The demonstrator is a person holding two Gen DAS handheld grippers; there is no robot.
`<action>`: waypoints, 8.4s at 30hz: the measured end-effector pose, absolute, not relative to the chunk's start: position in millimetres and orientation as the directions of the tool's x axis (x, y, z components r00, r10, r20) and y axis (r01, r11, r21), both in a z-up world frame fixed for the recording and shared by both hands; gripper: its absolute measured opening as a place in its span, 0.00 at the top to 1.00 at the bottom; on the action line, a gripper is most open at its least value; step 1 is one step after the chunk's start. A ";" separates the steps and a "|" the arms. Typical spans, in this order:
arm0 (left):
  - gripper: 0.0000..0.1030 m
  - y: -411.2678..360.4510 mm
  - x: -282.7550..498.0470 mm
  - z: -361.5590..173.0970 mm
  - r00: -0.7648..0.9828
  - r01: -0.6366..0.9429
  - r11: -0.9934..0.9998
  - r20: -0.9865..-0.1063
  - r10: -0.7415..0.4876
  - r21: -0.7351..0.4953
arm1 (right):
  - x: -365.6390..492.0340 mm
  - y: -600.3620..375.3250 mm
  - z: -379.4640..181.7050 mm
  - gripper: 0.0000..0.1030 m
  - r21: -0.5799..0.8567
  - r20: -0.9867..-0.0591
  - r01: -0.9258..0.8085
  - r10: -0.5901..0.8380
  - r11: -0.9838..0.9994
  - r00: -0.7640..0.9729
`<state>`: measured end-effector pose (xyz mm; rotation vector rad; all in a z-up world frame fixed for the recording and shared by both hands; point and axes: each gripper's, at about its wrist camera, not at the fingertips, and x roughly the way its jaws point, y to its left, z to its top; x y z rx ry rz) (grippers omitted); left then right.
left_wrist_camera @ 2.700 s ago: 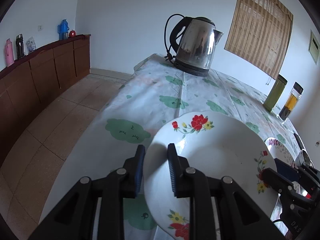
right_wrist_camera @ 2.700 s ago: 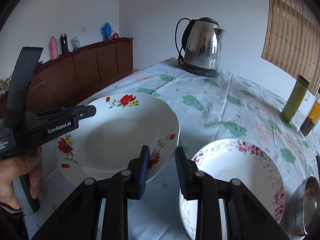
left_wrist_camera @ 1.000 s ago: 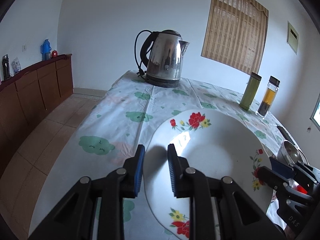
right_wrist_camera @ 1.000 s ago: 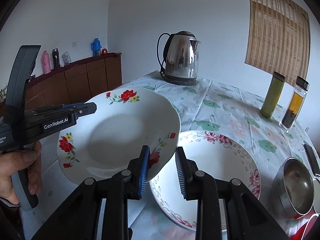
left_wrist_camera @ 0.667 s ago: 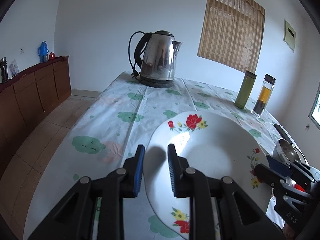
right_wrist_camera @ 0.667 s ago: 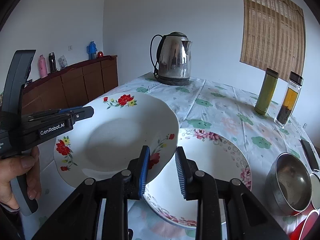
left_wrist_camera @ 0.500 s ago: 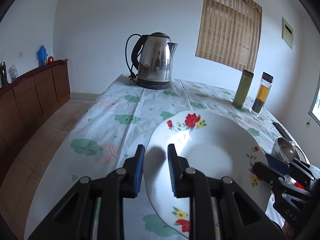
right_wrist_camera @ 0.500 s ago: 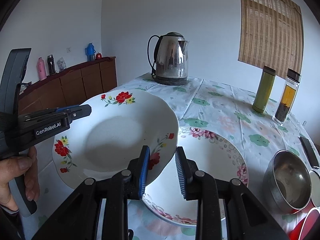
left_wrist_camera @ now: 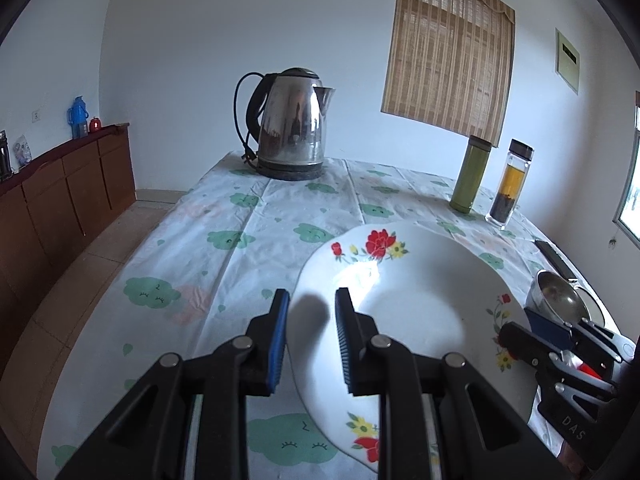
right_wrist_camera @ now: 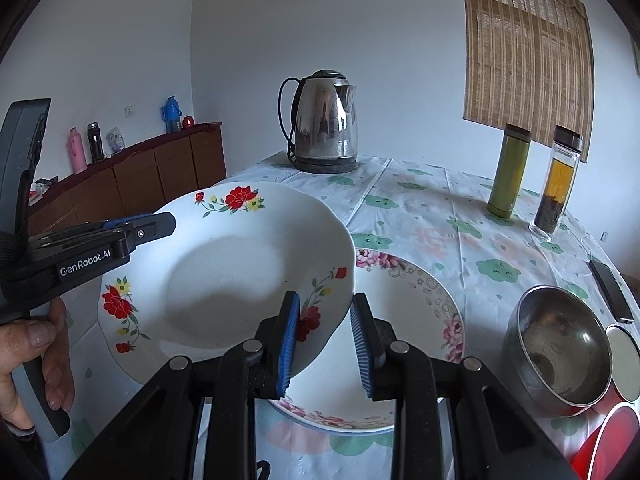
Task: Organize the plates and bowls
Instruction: 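Carry the red-flower plate with both tools over the plate stack, then lower the red-flower plate onto the plate stack with both tools, then open both tools and release the red-flower plate, then move both tools to the rim of the pink plastic bowl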
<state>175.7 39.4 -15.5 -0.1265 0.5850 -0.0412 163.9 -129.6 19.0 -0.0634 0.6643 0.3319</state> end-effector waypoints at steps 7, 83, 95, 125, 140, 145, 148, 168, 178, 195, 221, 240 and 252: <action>0.80 16.5 179.2 -12.7 0.830 0.026 0.993 -0.551 -0.084 -0.111 | 162.1 -149.3 20.2 0.73 0.056 -0.606 -0.285 0.259 0.957 0.752; 0.80 -38.5 213.1 -41.0 0.786 0.113 0.989 -0.601 -0.147 -0.093 | 187.6 -192.8 -10.3 0.73 0.036 -0.676 -0.123 0.115 0.992 0.727; 0.80 -39.4 214.4 -44.2 0.781 0.110 0.990 -0.609 -0.138 -0.084 | 194.0 -190.3 -15.2 0.73 0.031 -0.703 -0.125 0.110 0.992 0.702; 0.80 -41.6 218.5 -54.9 0.766 0.103 0.993 -0.633 -0.114 -0.054 | 196.6 -188.3 -19.2 0.72 0.021 -0.721 -0.128 0.104 0.991 0.685; 0.80 -39.6 221.6 -56.7 0.748 0.097 0.993 -0.654 -0.115 -0.063 | 196.8 -186.7 -19.0 0.72 0.014 -0.725 -0.133 0.102 0.991 0.681; 0.78 -41.9 222.5 -58.2 0.741 0.101 0.994 -0.663 -0.108 -0.048 | 196.7 -186.2 -19.0 0.72 0.008 -0.726 -0.134 0.098 0.991 0.680; 0.77 -42.1 222.1 -58.1 0.740 0.102 0.994 -0.663 -0.109 -0.049 | 197.0 -186.3 -19.1 0.72 0.008 -0.727 -0.134 0.098 0.991 0.679; 0.45 -47.7 216.6 -52.9 0.760 0.126 0.991 -0.638 -0.124 -0.043 | 195.9 -182.8 -18.2 0.69 -0.007 -0.725 -0.141 0.092 0.990 0.682; 0.29 -44.7 215.4 -51.5 0.769 0.113 0.992 -0.628 -0.120 -0.052 | 179.4 -163.7 -6.1 0.58 -0.109 -0.652 -0.197 0.079 0.974 0.754; 0.26 -14.7 199.6 -36.2 0.843 0.028 0.989 -0.528 -0.102 -0.147 | 162.8 -169.5 7.5 0.46 -0.095 -0.552 -0.167 0.087 0.981 0.829; 0.19 -157.9 128.4 8.0 0.800 0.353 0.928 -0.475 -0.366 -0.121 | 44.0 -297.3 56.9 0.46 -0.082 -0.502 -0.048 0.000 0.996 0.865; 0.55 -276.6 129.8 -23.0 0.555 0.584 0.797 -0.641 -0.530 -0.152 | 54.4 -399.7 13.3 0.67 -0.016 -0.655 0.100 -0.086 0.995 0.751; 0.78 -288.7 129.4 -40.5 0.514 0.590 0.794 -0.689 -0.511 -0.148 | 57.3 -403.8 1.0 0.76 0.020 -0.684 0.084 -0.048 0.996 0.728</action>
